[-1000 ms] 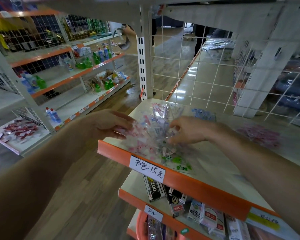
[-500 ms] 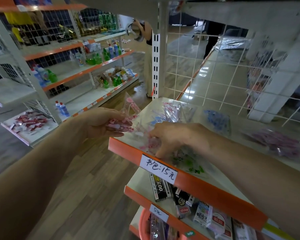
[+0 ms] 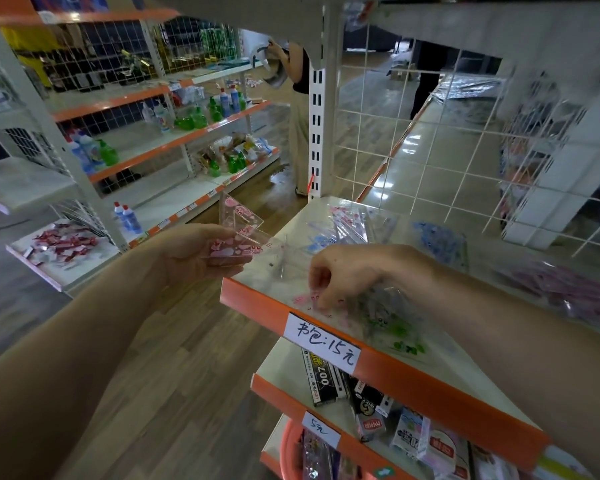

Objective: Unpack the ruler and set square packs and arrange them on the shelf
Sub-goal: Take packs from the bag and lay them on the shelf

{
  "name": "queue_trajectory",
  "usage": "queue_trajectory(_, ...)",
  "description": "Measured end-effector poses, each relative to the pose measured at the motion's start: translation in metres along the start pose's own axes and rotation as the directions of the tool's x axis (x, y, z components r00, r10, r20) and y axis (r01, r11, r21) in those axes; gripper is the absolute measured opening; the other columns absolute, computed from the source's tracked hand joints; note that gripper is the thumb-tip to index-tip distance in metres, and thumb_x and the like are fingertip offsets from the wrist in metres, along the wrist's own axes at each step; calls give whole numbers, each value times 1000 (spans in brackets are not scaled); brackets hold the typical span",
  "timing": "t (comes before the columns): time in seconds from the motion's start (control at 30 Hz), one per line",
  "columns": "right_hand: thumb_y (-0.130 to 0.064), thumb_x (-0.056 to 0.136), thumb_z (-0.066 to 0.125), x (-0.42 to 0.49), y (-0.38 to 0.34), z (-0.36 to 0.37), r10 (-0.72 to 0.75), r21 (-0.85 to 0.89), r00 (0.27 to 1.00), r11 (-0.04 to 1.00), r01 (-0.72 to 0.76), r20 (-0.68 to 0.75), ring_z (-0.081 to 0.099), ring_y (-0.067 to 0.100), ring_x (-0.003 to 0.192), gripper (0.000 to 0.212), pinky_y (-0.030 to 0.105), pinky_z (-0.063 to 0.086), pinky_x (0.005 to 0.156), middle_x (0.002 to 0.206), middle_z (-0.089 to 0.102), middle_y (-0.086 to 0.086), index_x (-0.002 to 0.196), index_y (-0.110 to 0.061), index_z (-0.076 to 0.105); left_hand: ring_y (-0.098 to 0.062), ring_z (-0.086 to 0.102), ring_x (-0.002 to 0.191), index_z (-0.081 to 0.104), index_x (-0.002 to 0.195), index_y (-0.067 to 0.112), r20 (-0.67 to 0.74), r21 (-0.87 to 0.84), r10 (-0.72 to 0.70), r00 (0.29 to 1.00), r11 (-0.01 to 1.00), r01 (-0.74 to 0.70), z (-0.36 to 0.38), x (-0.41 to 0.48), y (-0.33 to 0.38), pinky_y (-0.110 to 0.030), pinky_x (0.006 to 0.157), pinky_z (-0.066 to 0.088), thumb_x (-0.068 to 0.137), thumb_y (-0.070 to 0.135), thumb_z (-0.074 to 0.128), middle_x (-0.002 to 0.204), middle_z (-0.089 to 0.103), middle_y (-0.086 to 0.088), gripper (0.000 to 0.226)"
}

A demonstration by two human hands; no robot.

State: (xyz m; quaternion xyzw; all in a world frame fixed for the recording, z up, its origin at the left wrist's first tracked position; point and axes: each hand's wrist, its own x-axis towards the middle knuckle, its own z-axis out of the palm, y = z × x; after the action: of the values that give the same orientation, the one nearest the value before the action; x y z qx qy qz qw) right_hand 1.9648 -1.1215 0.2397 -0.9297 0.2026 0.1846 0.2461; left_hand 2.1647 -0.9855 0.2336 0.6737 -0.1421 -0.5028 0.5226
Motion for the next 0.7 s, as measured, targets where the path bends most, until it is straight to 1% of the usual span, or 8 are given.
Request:
queue_trajectory(0.13, -12, 87, 67, 1, 12, -8, -107, 351, 987, 925, 144, -124, 59, 7, 87, 28, 22, 47, 81, 91, 60, -11, 114, -13, 63, -22, 72, 73, 56, 108, 5, -28, 5, 33, 999, 999, -33, 3, 0, 0, -35, 65, 59, 96, 14, 49, 96, 70, -17, 16)
queue_trajectory(0.2, -10, 88, 65, -4, 14, -18, -129, 471, 967, 854, 222, -222, 60, 3, 79, 19, 18, 50, 75, 88, 64, -7, 107, -11, 66, -22, 71, 72, 56, 108, 6, -36, 13, 68, 997, 998, -68, 6, 0, 0, -37, 67, 58, 97, 14, 47, 97, 69, -17, 16)
queue_trajectory(0.27, -11, 88, 66, -8, 14, -29, -80, 565, 933, 776, 280, -351, 59, 1, 68, 8, 18, 49, 64, 78, 66, -8, 94, -15, 67, -22, 71, 69, 56, 104, 7, -37, -1, 89, 995, 996, -89, 13, -2, 2, -37, 64, 58, 98, 13, 45, 89, 71, -15, 14)
queue_trajectory(0.33, -13, 85, 69, -8, 10, -36, 14, 637, 885, 699, 324, -466, 59, -1, 60, 6, 18, 47, 58, 68, 65, -10, 87, -18, 65, -23, 72, 68, 58, 101, 8, -8, 7, 114, 993, 993, -114, 25, -4, 4, -35, 59, 60, 99, 13, 43, 81, 73, -13, 16)
queue_trajectory(0.4, -11, 84, 70, -4, 2, -36, 86, 692, 858, 634, 345, -506, 60, 1, 58, 8, 18, 49, 52, 70, 65, -5, 83, -16, 63, -24, 72, 72, 60, 105, 9, 79, 15, 133, 988, 991, -134, 41, -7, 5, -34, 59, 60, 100, 18, 41, 86, 73, -12, 21)
queue_trajectory(0.5, -5, 86, 68, 3, -10, -25, 96, 658, 847, 676, 330, -523, 63, 10, 60, 7, 20, 53, 49, 74, 64, 7, 84, -5, 61, -26, 72, 80, 61, 112, 8, 170, 23, 143, 975, 989, -149, 60, -8, 3, -35, 61, 59, 101, 32, 38, 98, 71, -16, 35)
queue_trajectory(0.6, -7, 88, 66, 1, -4, -19, 127, 659, 857, 698, 281, -500, 61, 11, 60, 13, 18, 54, 50, 75, 63, 10, 93, 4, 63, -25, 72, 77, 57, 121, 5, 161, -13, 203, 966, 979, -203, 55, -6, 2, -32, 55, 57, 94, 25, 52, 98, 71, -16, 33)
queue_trajectory(0.7, -8, 87, 67, -2, 5, -18, 132, 648, 872, 723, 241, -471, 63, 12, 62, 10, 19, 56, 53, 77, 65, 11, 87, 1, 63, -26, 71, 82, 59, 117, 7, 209, -5, 184, 961, 982, -187, 45, -7, -4, -32, 59, 57, 82, 25, 62, 102, 70, -16, 39)
